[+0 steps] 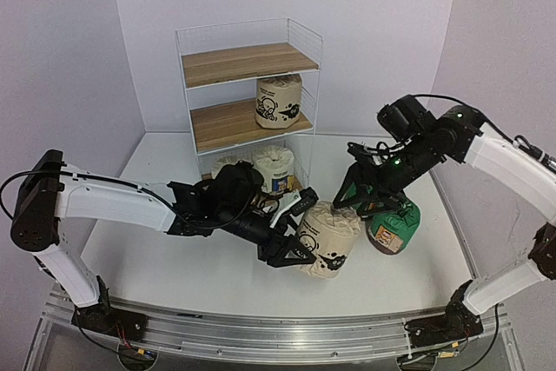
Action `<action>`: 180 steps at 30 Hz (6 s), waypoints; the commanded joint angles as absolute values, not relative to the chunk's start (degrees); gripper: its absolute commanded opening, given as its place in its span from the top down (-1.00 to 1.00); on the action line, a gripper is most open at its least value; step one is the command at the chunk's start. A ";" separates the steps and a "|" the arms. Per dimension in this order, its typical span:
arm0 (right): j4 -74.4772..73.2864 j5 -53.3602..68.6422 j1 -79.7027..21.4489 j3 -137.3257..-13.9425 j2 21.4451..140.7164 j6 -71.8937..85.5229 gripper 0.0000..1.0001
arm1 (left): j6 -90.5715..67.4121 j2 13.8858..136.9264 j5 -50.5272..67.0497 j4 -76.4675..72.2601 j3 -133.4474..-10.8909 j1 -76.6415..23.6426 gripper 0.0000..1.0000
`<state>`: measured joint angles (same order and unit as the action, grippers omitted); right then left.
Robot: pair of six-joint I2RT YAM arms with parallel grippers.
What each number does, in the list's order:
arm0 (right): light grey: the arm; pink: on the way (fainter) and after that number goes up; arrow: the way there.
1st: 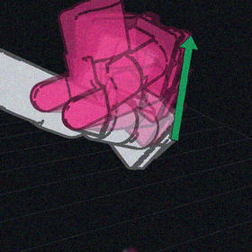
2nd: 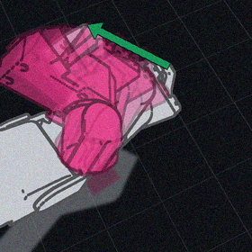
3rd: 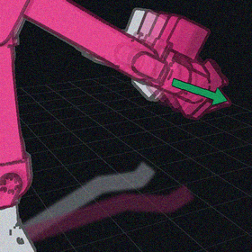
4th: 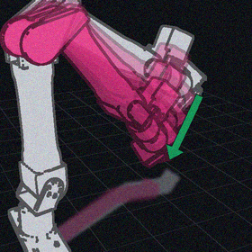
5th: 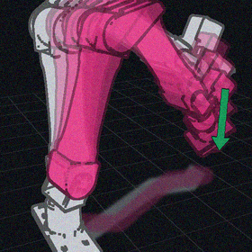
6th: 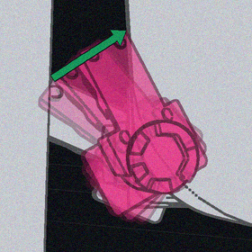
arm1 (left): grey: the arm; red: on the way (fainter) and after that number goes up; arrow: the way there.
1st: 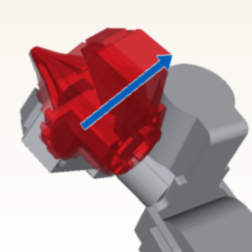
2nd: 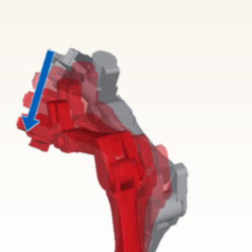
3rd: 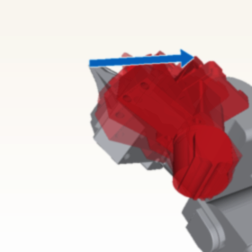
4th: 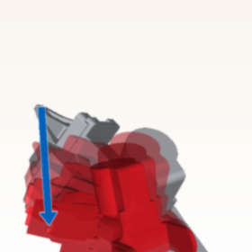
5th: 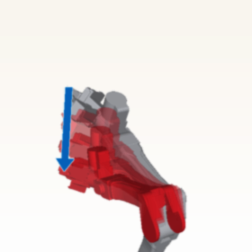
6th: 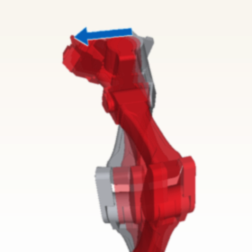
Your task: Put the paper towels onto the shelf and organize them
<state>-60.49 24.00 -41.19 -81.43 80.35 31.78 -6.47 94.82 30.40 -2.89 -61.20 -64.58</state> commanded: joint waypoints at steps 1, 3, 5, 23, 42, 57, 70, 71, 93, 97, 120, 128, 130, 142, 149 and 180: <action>-52.64 20.18 -41.57 -80.71 71.53 22.41 -0.61 | -9.08 88.80 31.27 -11.32 -58.40 -64.78 0.05; -46.36 22.21 -41.64 -76.68 67.36 18.06 -0.67 | -9.88 87.05 31.04 -12.01 -57.43 -64.66 0.06; -41.83 27.59 -41.57 -73.24 64.43 12.46 -0.68 | -10.67 85.31 30.84 -12.21 -56.87 -64.66 0.07; -12.74 40.52 -44.03 -57.83 61.72 5.84 -0.78 | -15.12 72.57 13.20 -11.47 -53.37 -64.63 -0.02; 8.03 37.33 -46.12 -55.72 69.01 9.23 -0.79 | -17.64 72.46 15.90 -12.73 -53.89 -64.65 -0.02; 9.32 39.58 -46.68 -56.78 71.96 13.75 0.24 | -17.01 70.55 15.76 -11.32 -53.54 -64.67 -0.23; 9.40 28.60 -46.70 -59.35 69.79 16.78 1.00 | -17.30 66.89 9.18 -7.05 -52.77 -64.68 -0.99; 9.39 27.79 -46.68 -59.65 69.69 16.81 1.00 | -17.53 66.16 7.65 -5.87 -52.67 -64.65 -0.99; 22.30 7.32 -50.89 -70.69 81.46 8.27 1.00 | -31.27 37.30 -22.61 21.91 -47.07 -64.67 -0.99; 29.40 -0.62 -54.67 -72.16 86.18 4.47 1.00 | -32.47 34.52 -23.75 24.01 -47.09 -64.66 -0.99; 50.15 -15.57 -57.86 -79.95 101.97 -4.69 1.00 | -34.63 32.75 -28.44 27.24 -48.19 -64.69 -0.99; 53.42 -17.58 -57.88 -83.05 107.98 -5.88 1.00 | -35.03 32.33 -28.67 27.67 -48.40 -64.66 -0.99; 54.09 -17.38 -57.86 -83.45 109.09 -6.09 1.00 | -35.19 32.43 -28.72 27.92 -48.47 -64.65 -0.99; 63.60 -20.13 -58.14 -84.96 114.25 -8.35 1.00 | -35.24 32.47 -28.96 28.07 -48.29 -64.68 -0.99; 65.49 -19.74 -58.67 -85.37 113.58 -9.14 1.00 | -34.71 32.08 -29.26 27.10 -47.61 -64.66 -0.99; 68.64 -24.95 -58.65 -97.38 128.12 -13.90 1.00 | -34.81 33.04 -28.00 26.51 -47.54 -64.68 -0.99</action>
<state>64.28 -23.29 -58.43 -95.27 127.36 -13.33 -34.81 35.90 -28.12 27.59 -47.16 -64.58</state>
